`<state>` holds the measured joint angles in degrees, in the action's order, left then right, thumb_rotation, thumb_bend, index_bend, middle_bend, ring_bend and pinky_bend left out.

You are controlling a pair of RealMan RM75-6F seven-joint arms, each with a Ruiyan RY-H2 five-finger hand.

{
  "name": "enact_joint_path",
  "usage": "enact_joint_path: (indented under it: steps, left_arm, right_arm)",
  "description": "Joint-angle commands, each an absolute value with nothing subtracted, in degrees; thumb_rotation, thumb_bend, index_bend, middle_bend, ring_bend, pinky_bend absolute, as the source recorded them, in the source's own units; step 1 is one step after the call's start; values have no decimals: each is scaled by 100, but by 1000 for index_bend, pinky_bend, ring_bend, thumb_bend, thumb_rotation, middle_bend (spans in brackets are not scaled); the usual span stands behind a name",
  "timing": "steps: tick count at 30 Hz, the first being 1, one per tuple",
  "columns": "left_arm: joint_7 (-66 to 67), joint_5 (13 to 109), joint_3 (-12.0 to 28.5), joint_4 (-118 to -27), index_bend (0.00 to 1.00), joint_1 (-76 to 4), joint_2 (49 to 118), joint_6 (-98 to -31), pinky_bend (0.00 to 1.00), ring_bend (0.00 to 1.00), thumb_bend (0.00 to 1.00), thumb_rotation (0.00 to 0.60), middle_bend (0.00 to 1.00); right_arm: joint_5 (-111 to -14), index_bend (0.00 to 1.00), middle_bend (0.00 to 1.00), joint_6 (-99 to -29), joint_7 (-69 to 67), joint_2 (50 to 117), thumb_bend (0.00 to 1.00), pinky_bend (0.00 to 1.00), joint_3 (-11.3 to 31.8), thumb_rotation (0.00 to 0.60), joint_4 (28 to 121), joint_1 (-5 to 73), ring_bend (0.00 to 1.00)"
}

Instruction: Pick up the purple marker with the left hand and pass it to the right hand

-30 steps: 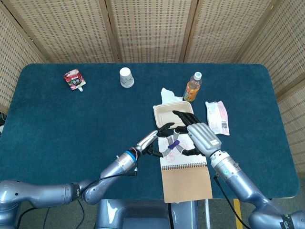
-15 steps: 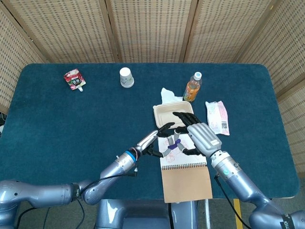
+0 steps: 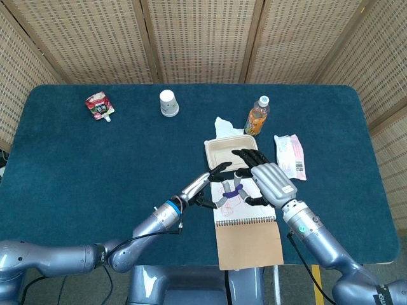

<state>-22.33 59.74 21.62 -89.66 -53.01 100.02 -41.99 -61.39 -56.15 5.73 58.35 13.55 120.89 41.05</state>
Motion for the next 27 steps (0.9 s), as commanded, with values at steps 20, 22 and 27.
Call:
enact_joint_path:
  steps: [20,22,27]
  left_arm:
    - [-2109,6012,2144,-8885,717,-4992,9185,-4316,0,0,560,600,0]
    - [-2079,6032,2118,-8853,718,-4905,8966,-4336,0,0,567,600,0]
    - [-2198,6138,2098,-8860,719,-4643,8368,-4365,0,0,567,600,0]
  right_arm:
    - [-6620,767,161,-5984,569,5779,639,0,1283,600,11739,3835,0]
    - [-6682,767,161,-6052,578,5747,640,0,1269,600,11669,3781,0]
    - [-6872,769,163,-6192,596,5673,639,0,1212,600,11487,3644,0]
